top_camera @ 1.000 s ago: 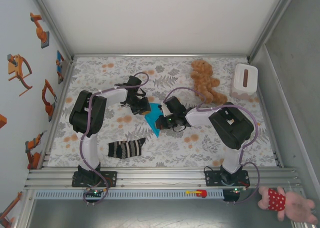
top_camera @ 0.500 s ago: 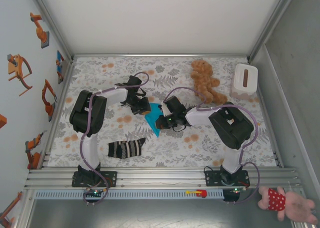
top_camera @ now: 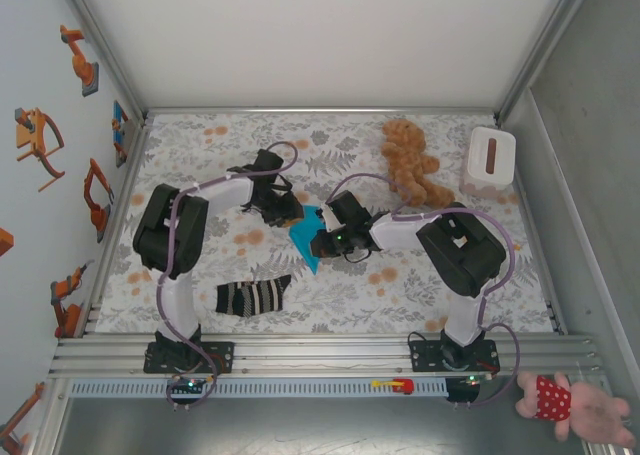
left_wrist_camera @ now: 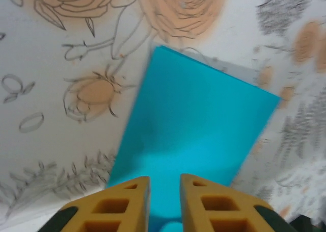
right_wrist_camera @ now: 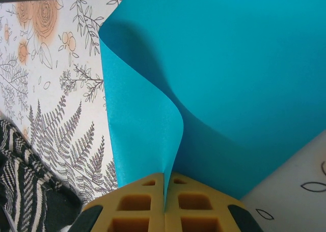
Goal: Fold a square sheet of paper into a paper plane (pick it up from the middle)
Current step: Third fold the triangle at the center of the table.
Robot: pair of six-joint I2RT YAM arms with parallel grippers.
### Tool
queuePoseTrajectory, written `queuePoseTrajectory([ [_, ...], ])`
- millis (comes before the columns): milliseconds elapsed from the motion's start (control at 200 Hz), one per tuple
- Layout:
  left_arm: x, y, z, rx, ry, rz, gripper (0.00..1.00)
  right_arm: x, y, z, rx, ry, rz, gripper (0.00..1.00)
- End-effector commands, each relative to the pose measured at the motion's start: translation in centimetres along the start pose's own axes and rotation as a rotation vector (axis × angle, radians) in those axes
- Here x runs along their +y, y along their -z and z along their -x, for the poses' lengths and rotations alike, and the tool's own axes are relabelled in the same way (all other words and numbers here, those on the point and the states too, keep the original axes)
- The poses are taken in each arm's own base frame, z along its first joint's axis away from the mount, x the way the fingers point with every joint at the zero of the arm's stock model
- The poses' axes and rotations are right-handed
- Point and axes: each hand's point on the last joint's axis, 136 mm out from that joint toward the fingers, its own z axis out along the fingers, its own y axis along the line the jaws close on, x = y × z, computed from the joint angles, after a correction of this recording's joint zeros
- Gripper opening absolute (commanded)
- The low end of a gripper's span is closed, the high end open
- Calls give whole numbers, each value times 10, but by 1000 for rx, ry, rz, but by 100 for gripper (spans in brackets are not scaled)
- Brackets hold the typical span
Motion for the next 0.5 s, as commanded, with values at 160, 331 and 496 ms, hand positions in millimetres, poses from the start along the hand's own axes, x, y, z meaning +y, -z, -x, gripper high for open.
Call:
queuePoseTrajectory([
  [160,-26,36,-24,-130,51,-185,27,-21,-7,-11,47,-31,-71,0],
  [331,-22,24,-55,-79,76,-190,19,-22,-8,-11,52,-36,-75,0],
  [496,-11,6,-68,-25,94,-154,14,-23,-9,-11,57,-37,-82,0],
])
